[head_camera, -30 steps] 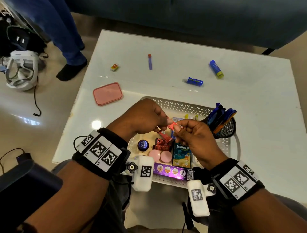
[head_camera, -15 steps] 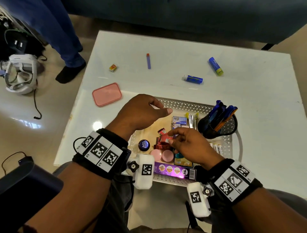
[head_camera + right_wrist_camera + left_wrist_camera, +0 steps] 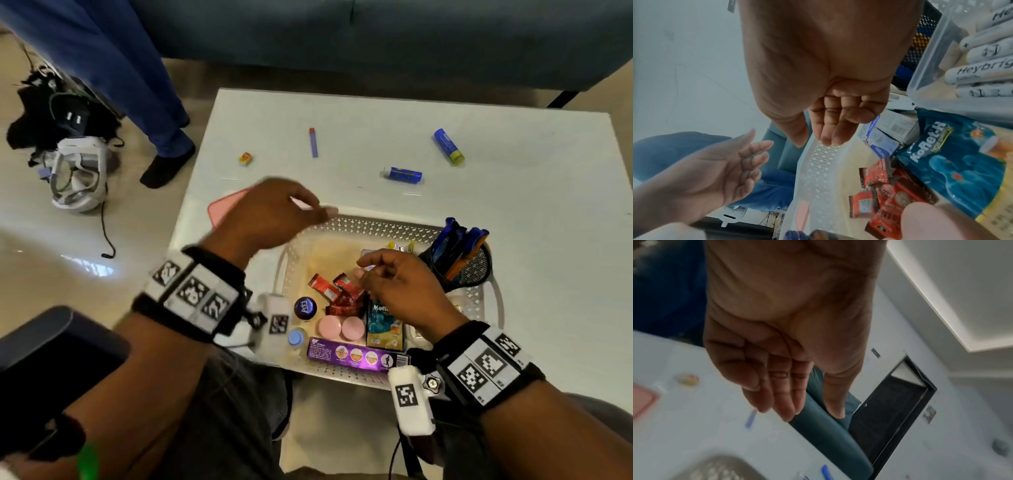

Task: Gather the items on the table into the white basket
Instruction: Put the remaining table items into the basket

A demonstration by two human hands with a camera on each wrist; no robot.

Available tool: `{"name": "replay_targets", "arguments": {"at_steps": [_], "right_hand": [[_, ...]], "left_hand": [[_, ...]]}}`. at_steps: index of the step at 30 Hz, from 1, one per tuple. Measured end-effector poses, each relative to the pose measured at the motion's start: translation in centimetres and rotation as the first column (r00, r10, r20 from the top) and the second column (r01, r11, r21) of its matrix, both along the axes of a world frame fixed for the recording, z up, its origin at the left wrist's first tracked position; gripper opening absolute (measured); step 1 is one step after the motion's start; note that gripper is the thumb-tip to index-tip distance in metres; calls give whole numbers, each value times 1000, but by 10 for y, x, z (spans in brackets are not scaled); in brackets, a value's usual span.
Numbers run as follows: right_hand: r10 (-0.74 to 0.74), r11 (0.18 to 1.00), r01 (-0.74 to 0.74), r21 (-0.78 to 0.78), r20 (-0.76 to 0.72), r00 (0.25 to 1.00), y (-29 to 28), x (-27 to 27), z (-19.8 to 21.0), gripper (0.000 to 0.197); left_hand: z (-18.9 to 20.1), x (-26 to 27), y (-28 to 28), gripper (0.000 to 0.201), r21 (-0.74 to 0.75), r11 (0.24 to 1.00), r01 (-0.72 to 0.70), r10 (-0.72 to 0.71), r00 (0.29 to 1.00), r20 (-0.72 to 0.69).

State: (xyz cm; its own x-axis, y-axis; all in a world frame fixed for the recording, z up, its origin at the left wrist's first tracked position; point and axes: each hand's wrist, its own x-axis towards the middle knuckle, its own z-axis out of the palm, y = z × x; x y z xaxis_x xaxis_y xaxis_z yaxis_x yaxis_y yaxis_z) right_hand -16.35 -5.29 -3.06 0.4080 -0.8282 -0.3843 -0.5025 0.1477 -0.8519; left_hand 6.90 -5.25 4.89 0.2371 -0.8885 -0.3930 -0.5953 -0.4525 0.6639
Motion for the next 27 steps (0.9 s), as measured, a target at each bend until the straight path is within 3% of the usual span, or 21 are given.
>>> {"name": "replay_targets", "arguments": {"at_steps": [3, 7, 9, 13, 17, 20, 24, 27], "right_hand": [[10, 1000, -10, -26, 0, 1000, 1, -5, -1, 16], [8, 1000, -8, -17, 4, 1000, -1, -9, 0, 16], [8, 1000, -8, -26, -1, 1000, -2, -10, 0, 16], [16, 999, -16, -36, 6, 1000, -2, -11, -2, 16], [23, 999, -23, -27, 3, 1000, -2, -11, -3, 19], [34, 998, -37, -59, -49, 998, -2, -11, -3, 19], [-1, 996, -7, -90, -87, 996, -4, -15, 1, 20], [-39, 993, 30, -114, -75, 996, -3, -20, 13, 18]], "left_hand": [[-6, 41, -50, 45, 57, 996, 72, -85, 959, 270], [-44, 91, -106, 62, 197, 977, 84, -181, 817, 547], [-68, 111, -120, 64, 205, 977, 62, -174, 791, 587], [-103, 133, -132, 60, 331, 939, 96, -299, 705, 644], [-107, 122, -128, 28, 352, 918, 182, -379, 660, 649], [-93, 107, -118, 22, 396, 888, 232, -451, 604, 657], [-53, 86, -101, 27, 230, 937, 262, -347, 649, 677], [-20, 62, -77, 22, 38, 960, 278, -253, 796, 550]]}}
